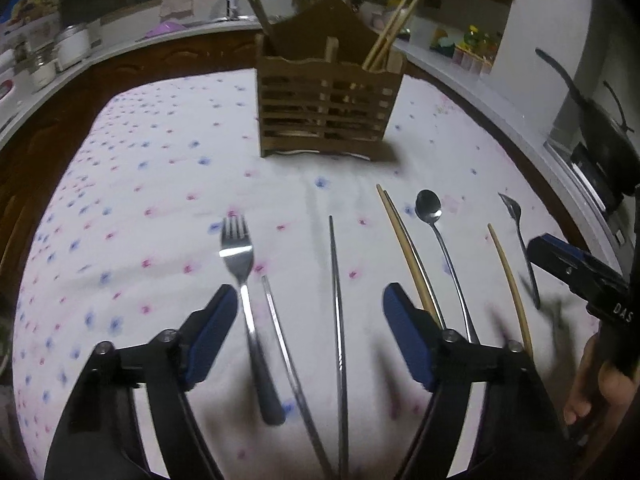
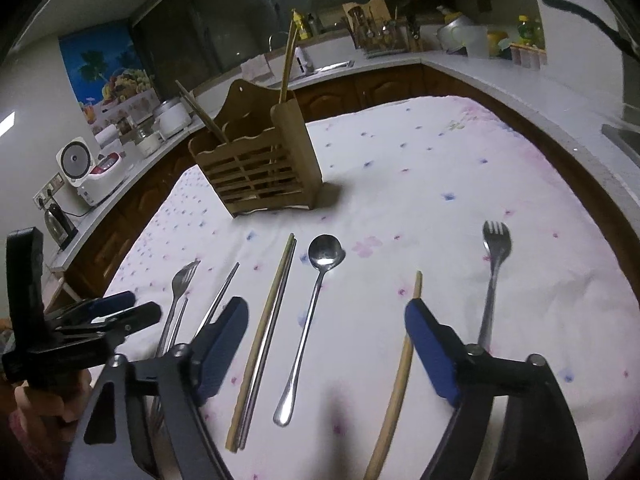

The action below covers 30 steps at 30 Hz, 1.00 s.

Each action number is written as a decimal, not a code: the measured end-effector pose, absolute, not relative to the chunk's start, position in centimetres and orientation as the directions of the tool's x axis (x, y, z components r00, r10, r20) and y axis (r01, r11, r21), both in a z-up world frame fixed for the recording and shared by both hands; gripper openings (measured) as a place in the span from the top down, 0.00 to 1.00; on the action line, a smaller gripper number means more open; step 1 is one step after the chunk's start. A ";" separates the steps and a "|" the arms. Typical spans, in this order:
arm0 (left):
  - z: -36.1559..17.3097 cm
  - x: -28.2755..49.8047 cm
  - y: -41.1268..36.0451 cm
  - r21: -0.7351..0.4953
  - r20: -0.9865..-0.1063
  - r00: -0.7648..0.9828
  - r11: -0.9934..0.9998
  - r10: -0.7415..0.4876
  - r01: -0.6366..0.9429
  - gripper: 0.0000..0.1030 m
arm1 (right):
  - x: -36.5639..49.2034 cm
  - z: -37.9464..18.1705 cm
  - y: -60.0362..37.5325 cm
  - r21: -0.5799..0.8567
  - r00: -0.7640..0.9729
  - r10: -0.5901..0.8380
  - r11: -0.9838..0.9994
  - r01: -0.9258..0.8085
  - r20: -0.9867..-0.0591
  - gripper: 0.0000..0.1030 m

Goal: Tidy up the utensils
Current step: 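Move both open tools back toward the forks, spoons and chopsticks on the cloth, then close the left tool on a metal chopstick while the right tool grasps a metal spoon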

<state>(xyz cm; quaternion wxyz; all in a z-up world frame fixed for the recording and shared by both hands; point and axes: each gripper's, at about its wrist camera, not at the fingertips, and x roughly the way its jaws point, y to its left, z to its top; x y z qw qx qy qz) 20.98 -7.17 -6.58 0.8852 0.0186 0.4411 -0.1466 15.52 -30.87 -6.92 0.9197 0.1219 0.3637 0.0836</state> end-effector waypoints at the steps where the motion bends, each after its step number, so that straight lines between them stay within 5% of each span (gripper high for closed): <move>1: -6.8 21.3 -7.4 -0.096 -0.791 0.561 0.955 -0.243 0.280 0.33 | 16.1 -7.1 -30.8 0.287 0.714 0.248 0.956 -0.068 -0.655 0.30; 5: -7.6 23.0 -8.8 -0.074 -0.810 0.538 0.950 -0.234 0.303 0.39 | 17.8 -7.6 -30.6 0.293 0.692 0.261 0.953 -0.074 -0.673 0.40; 11: -9.0 25.1 -10.0 -0.060 -0.837 0.501 0.947 -0.220 0.316 0.50 | 20.7 -8.8 -30.1 0.290 0.657 0.274 0.953 -0.087 -0.702 0.41; 22: -10.9 27.2 -11.4 -0.031 -0.862 0.469 0.941 -0.196 0.336 0.53 | 25.7 -11.0 -28.9 0.248 0.600 0.264 0.962 -0.112 -0.755 0.45; 25: -11.0 27.5 -11.9 -0.002 -0.857 0.484 0.940 -0.177 0.341 0.65 | 26.7 -11.9 -28.5 0.231 0.577 0.257 0.966 -0.119 -0.775 0.54; 27: -10.9 27.7 -12.1 0.001 -0.854 0.488 0.937 -0.181 0.350 0.86 | 27.0 -11.9 -28.4 0.212 0.585 0.244 0.969 -0.123 -0.773 0.78; 30: -10.8 28.1 -12.1 -0.008 -0.854 0.485 0.938 -0.186 0.345 0.95 | 27.2 -11.8 -28.8 0.229 0.582 0.255 0.966 -0.119 -0.772 0.93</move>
